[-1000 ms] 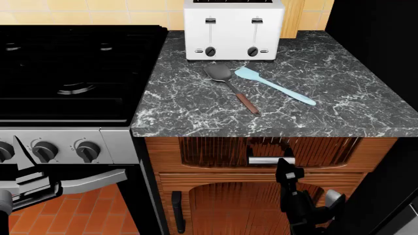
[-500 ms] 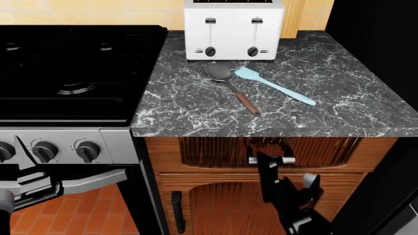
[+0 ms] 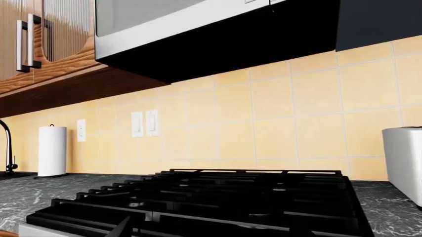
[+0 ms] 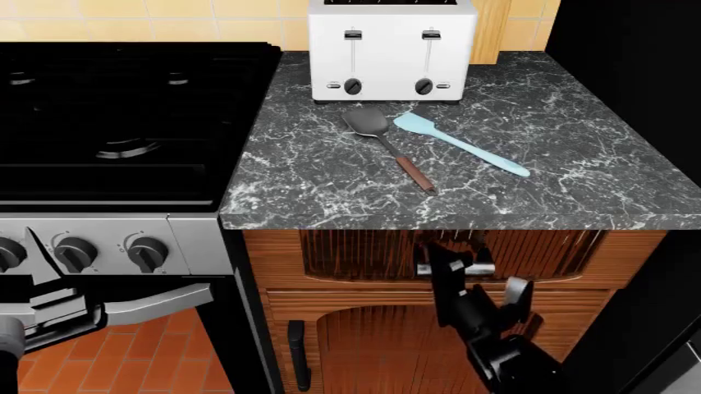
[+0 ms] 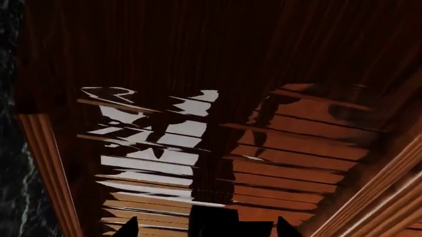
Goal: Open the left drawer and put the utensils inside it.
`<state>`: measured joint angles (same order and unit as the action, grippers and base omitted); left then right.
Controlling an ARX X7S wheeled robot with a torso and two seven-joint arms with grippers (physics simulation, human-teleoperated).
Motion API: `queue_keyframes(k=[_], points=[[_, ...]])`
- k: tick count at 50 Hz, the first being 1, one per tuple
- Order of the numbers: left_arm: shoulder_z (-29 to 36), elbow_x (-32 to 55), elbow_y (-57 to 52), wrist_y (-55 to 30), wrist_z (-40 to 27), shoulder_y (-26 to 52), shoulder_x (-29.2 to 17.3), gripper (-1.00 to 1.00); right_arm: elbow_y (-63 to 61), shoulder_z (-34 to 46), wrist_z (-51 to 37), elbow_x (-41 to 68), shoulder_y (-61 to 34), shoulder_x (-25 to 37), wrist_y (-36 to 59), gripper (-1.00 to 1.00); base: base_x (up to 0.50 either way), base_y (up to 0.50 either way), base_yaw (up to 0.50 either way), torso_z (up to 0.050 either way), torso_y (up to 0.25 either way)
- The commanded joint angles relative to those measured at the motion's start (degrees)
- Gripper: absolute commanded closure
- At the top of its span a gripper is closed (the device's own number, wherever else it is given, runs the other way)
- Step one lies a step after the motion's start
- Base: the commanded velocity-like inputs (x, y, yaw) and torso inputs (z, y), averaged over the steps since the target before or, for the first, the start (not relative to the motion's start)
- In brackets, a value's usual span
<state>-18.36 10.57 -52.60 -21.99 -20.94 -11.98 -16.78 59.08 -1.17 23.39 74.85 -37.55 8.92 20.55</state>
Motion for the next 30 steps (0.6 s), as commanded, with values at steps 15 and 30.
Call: queue_keyframes(k=[15, 30], points=[[0.12, 0.44, 0.14, 0.10, -0.62, -0.10, -0.51, -1.00, 3.47, -0.34, 0.23, -0.13, -1.38, 0.09, -1.82, 1.00, 0.00, 0.00, 0.00, 0.000, 0.001], [0.31, 0.71, 0.22, 0.25, -0.92, -0.20, -0.76, -1.00, -11.59, -1.76, -5.95, 2.23, 6.06, 0.63, -0.54, 1.00, 0.00, 0.00, 0.00, 0.000, 0.000]])
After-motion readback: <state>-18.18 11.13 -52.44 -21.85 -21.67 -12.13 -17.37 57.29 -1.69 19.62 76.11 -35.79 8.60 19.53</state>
